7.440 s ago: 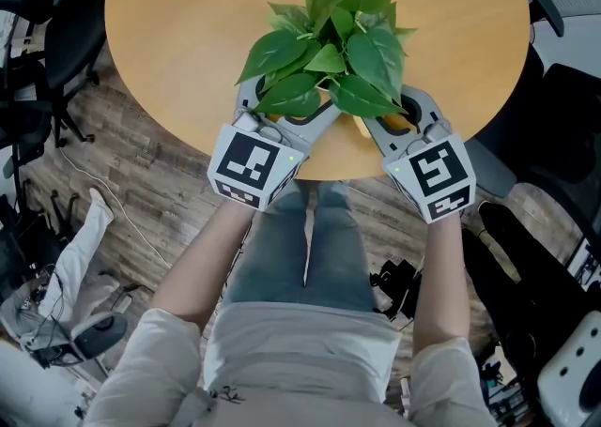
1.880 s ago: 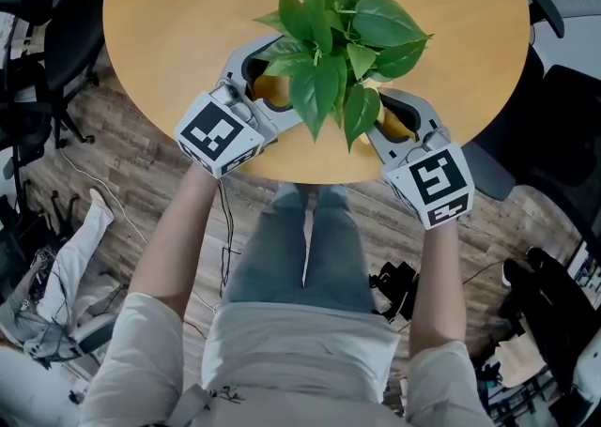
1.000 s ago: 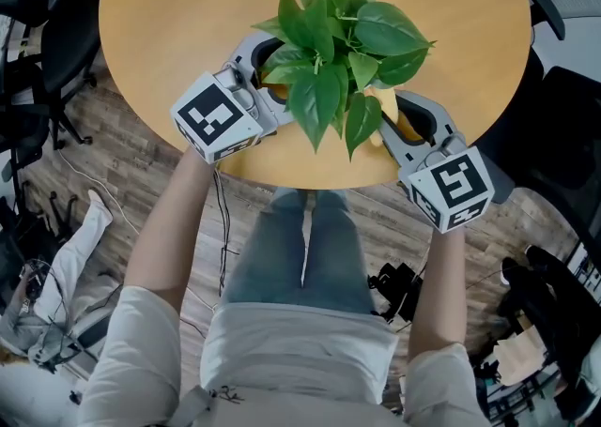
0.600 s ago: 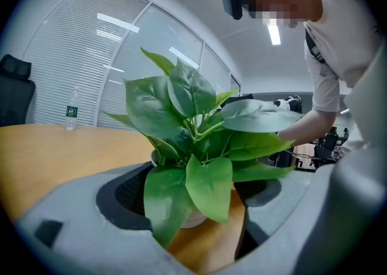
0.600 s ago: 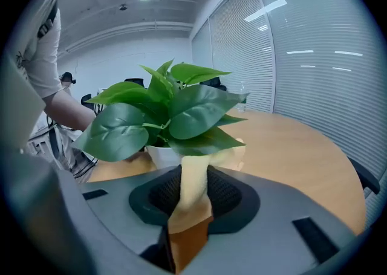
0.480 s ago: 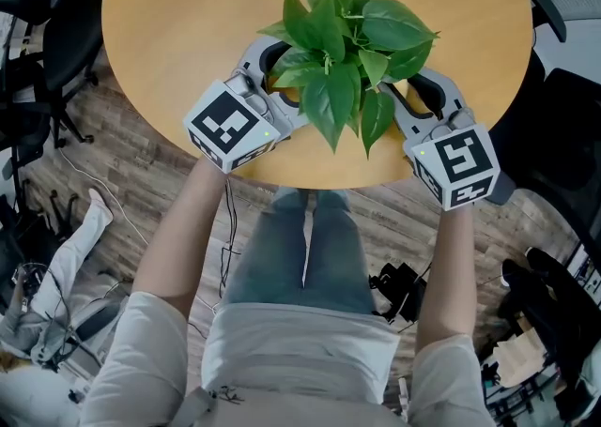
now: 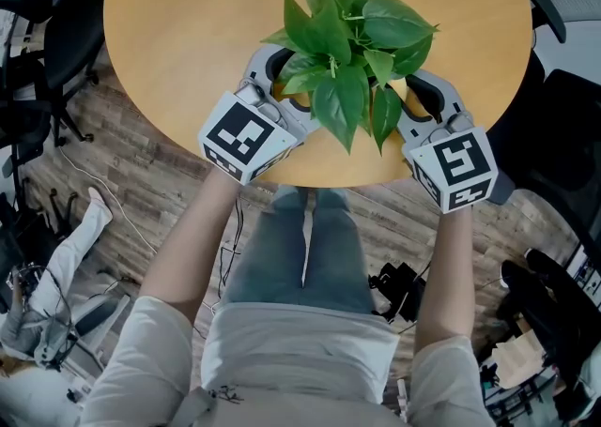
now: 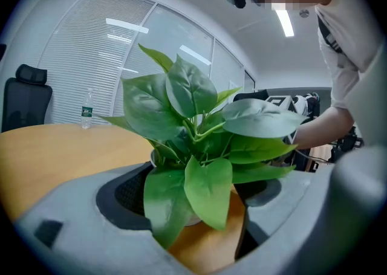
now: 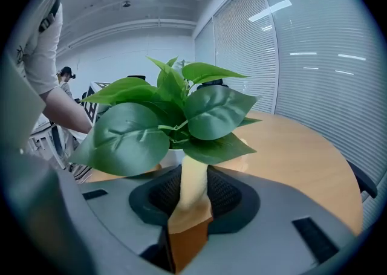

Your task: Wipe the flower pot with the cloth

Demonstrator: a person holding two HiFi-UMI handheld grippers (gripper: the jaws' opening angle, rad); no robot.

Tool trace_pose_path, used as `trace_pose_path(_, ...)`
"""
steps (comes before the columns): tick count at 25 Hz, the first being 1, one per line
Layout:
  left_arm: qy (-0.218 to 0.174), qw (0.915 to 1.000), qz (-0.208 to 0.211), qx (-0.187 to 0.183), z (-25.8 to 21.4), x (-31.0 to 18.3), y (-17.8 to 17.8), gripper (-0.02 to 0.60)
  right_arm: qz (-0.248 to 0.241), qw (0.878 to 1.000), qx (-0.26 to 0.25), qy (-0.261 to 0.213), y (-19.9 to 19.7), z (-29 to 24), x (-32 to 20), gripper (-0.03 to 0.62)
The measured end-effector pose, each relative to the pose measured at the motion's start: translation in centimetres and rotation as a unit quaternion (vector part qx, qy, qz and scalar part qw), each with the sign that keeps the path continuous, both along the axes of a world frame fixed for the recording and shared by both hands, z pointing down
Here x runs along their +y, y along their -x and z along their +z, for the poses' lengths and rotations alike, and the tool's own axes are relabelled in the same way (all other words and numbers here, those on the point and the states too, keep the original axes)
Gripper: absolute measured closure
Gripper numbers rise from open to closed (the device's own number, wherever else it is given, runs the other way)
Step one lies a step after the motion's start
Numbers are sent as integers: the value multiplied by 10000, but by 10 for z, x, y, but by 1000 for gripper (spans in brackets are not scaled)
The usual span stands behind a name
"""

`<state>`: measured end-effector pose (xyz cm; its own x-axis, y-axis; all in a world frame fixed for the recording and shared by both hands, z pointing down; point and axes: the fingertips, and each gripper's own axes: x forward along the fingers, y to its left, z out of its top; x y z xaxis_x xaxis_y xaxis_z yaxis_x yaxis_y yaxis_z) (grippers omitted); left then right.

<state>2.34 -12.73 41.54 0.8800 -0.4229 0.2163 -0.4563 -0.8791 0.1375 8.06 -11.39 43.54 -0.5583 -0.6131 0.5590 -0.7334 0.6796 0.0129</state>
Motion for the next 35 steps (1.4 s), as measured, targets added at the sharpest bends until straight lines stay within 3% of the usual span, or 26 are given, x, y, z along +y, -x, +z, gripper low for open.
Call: trace_pose_path(35,157,9950,-958,-227,1,0,-13,150,22,9999,-67,138,3,4,23,494)
